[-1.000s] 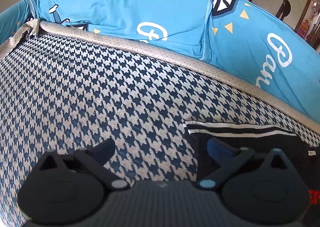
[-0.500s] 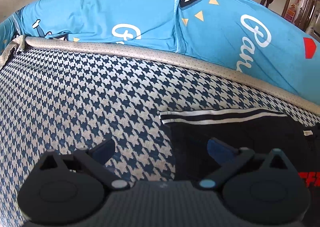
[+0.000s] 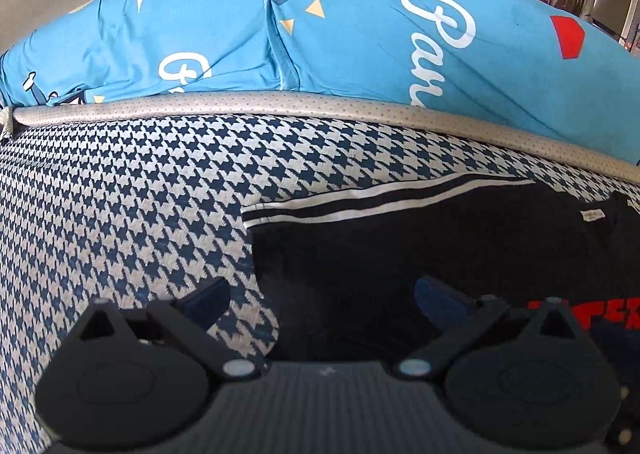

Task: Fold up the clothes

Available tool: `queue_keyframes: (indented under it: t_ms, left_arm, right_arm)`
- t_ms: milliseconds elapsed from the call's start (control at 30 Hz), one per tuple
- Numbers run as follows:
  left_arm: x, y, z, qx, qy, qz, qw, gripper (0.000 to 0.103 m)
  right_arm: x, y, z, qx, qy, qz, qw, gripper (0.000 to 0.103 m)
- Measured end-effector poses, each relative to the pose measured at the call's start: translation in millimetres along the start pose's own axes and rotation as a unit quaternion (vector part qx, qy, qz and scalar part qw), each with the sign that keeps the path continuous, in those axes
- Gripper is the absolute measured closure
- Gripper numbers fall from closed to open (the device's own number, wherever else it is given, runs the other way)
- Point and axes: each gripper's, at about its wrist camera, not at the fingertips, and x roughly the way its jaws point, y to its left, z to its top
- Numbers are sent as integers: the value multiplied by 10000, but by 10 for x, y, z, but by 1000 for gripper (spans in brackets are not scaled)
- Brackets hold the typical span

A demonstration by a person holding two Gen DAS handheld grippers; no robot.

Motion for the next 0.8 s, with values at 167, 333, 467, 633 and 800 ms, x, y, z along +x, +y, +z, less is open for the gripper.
queue_keyframes:
  t_ms: [167,333,467,633,800]
  left_arm:
    - [25,-81,-39,119,19,-76,9999,0]
    - [82,-150,-89,221,128,-109,9996,0]
    - [102,-203,-119,344,163,-115,9992,0]
    - [119,-220,-134,392,219,-150,9989,0]
    - [141,-221,-135,403,269,-162,9987,0]
  right_arm:
    - [-113,-364,64,343,-171,-520,9979,68]
    - [-91,-675,151,758,-328,-981,9917,68]
    - [-60,-822,194,922,-389,-1178,9880,68]
    - [83,-870,247,905,-369,-1218,9877,68]
    - [270,-872,269,763,-263,-1288,9884,68]
